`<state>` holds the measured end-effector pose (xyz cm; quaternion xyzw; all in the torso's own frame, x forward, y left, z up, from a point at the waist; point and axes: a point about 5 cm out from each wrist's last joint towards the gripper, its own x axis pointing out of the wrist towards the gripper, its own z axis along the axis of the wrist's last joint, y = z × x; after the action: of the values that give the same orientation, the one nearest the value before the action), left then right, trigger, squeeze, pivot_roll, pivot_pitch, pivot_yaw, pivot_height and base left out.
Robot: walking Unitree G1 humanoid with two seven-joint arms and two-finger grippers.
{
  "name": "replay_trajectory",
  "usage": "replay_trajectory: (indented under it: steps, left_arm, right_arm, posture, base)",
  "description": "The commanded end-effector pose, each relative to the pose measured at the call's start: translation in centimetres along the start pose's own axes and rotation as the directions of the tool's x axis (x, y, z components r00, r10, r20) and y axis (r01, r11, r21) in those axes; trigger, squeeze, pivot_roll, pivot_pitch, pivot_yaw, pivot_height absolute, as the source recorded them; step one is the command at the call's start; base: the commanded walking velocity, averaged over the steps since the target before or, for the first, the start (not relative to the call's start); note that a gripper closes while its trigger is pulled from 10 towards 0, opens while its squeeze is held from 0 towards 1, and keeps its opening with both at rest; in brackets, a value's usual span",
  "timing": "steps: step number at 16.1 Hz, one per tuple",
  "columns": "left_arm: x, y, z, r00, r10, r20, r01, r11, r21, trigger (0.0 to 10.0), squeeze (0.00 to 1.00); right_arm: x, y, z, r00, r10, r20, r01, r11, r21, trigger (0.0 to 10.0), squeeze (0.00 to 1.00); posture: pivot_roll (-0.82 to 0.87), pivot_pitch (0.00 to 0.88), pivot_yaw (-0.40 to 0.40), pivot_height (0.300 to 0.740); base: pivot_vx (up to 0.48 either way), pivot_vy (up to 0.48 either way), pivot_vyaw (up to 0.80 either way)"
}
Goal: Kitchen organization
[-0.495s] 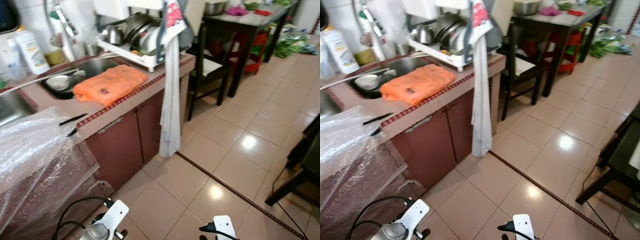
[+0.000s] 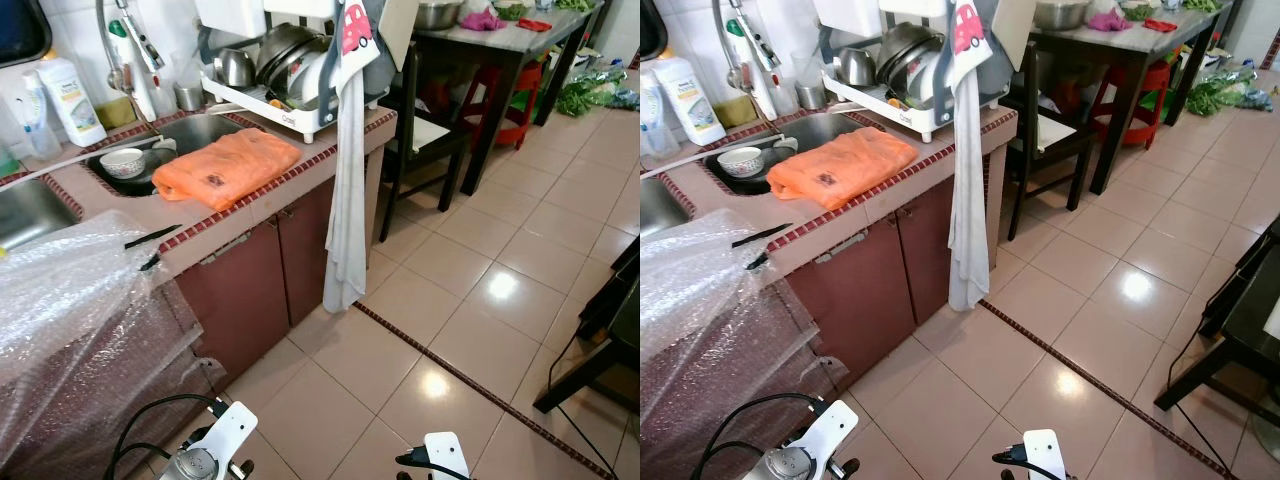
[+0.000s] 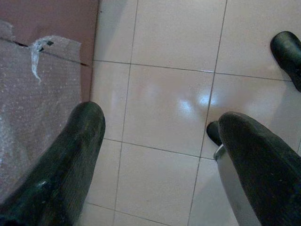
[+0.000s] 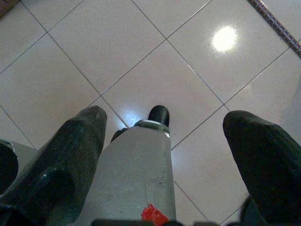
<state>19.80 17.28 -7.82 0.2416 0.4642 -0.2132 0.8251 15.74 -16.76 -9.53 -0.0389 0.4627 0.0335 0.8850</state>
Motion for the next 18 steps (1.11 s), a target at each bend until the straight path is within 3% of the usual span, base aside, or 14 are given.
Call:
replay_trajectory:
  steps: [1,13,18]
  left_arm:
    - [0.00,0.01,0.00,1.000,-0.006,-0.002,0.006,1.000,0.000,10.0,0.00]
    - [0.01,0.10,0.16,1.000,-0.005,-0.001,0.005,1.000,0.016,10.0,0.00]
    - [0.01,0.42,0.51,1.000,0.017,0.009,-0.017,1.000,0.016,10.0,0.00]
  right_arm:
    - [-0.15,0.02,-0.65,1.000,0.002,-0.020,-0.002,1.000,-0.007,10.0,0.00]
    - [-0.21,0.16,-0.89,1.000,0.007,-0.023,-0.007,1.000,-0.029,10.0,0.00]
    - [-0.23,0.06,-0.95,1.000,0.003,-0.026,-0.004,0.999,-0.032,10.0,0.00]
  posture:
    - [-0.10,0.015,0.072,0.740]
    - [-0.10,0.015,0.072,0.740]
    - [-0.11,0.012,0.078,0.740]
  base:
    - [0.000,-0.368,0.00]
    - [0.000,-0.359,0.00]
    - [0.000,-0.050,0.00]
